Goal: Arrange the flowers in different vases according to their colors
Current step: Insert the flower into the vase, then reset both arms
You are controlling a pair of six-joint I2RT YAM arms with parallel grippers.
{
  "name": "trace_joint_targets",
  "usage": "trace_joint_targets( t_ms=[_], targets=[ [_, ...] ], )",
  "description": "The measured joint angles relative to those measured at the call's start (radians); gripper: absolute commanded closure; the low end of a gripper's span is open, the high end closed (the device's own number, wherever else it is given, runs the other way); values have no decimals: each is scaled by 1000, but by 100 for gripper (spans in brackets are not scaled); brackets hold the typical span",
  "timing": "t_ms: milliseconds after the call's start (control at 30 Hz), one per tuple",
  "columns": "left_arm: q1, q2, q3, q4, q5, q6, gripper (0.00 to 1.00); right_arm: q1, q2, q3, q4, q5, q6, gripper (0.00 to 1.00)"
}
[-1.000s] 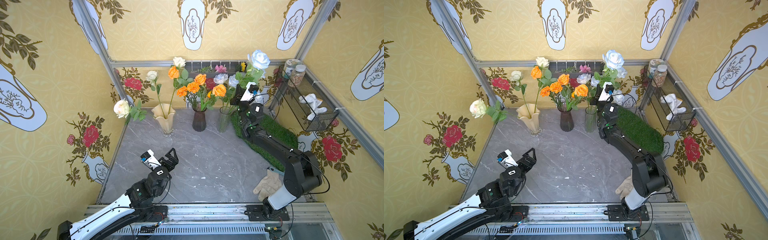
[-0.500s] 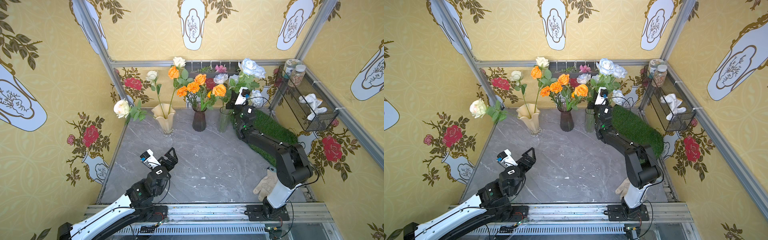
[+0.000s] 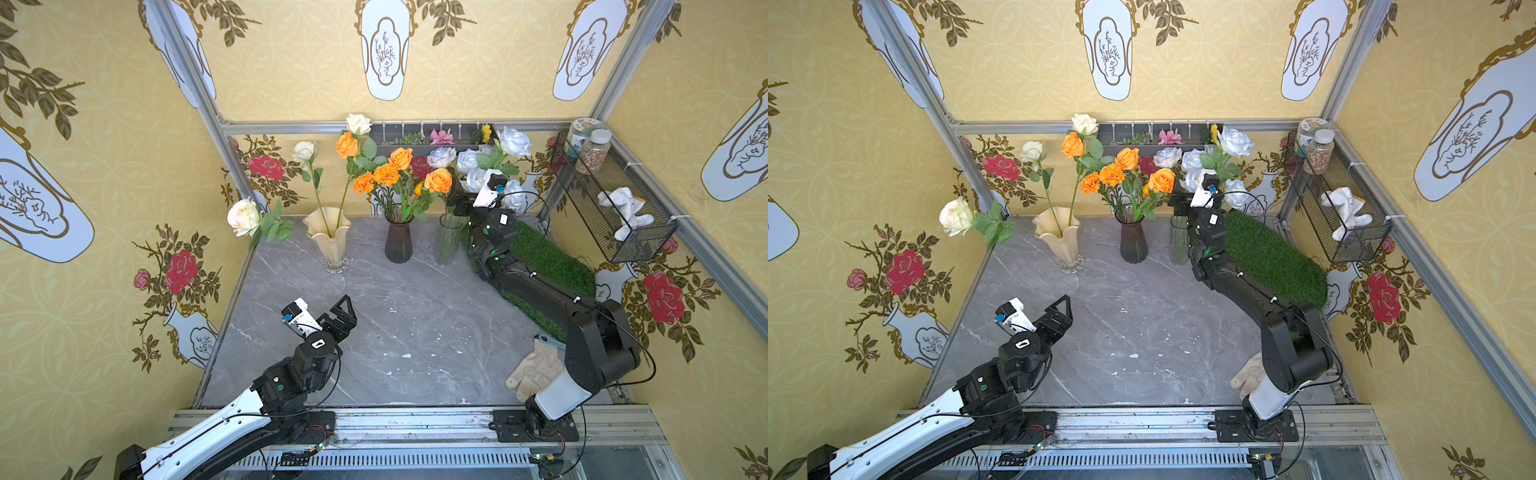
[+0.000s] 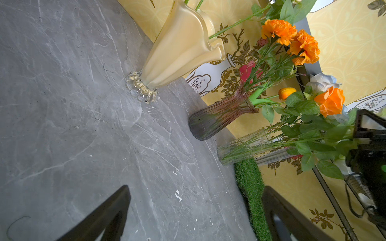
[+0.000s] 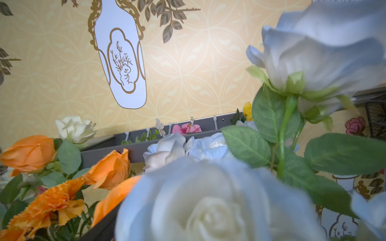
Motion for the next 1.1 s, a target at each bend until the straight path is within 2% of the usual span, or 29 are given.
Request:
trace_joint_targets(
  t_ms=[133, 333, 600, 833, 1100],
  targets=[
    [0, -6, 0, 0, 7, 0, 0, 21, -79, 33, -91, 7, 0, 0],
    [0, -34, -13, 0, 11, 0, 0, 47, -195, 103, -241, 38, 1, 3],
    [0, -79, -20, -13, 19, -5, 0, 139, -392, 134, -494, 47, -7, 3],
    [0, -106, -23, -32, 45, -26, 0, 157, -675, -26, -873, 61, 55, 3],
    [0, -57, 13, -75, 92, -27, 0, 159, -867, -259, -1233, 111, 154, 3]
  ],
)
